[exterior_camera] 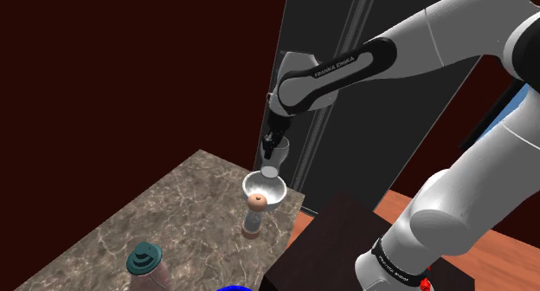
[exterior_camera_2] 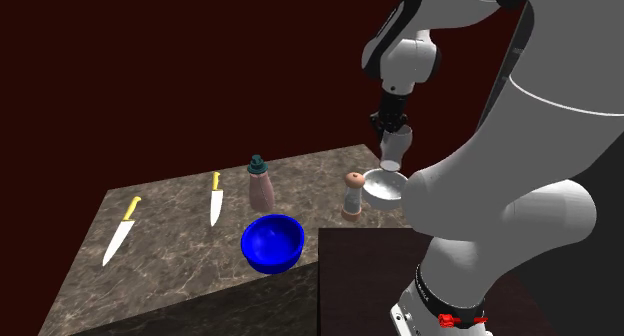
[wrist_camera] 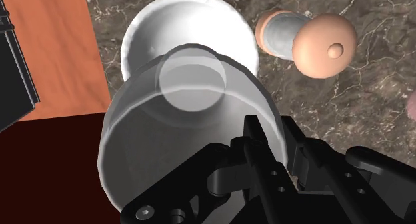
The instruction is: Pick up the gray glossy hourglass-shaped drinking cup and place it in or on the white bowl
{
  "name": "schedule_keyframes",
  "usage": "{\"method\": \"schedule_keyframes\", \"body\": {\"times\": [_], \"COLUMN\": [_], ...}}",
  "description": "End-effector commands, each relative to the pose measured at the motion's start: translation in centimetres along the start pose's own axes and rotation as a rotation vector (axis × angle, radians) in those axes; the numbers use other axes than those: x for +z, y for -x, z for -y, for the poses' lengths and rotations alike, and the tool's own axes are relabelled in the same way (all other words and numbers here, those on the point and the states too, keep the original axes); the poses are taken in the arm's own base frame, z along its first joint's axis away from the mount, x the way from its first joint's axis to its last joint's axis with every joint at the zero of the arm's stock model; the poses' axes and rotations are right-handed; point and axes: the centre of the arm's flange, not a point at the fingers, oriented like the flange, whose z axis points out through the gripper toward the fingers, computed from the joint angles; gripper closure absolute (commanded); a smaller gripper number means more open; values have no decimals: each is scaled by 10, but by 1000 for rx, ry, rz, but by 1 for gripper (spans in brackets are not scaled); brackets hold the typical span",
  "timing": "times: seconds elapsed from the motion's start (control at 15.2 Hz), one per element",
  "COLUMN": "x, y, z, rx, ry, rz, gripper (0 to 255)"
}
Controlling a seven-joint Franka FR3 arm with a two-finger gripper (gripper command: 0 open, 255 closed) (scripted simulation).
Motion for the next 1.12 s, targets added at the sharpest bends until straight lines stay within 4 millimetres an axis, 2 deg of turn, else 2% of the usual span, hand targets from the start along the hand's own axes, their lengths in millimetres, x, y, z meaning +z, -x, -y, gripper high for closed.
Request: {"method": "schedule_keyframes", "body": {"times": [0.0,0.86,1.06], "x": [10,80,80], "y": [-1,2,2], "z": [-1,-7,-7], "rx": [0,0,0], "ry": [0,0,0], "rz": [-1,-1,-1], "gripper": [255,255,255]}}
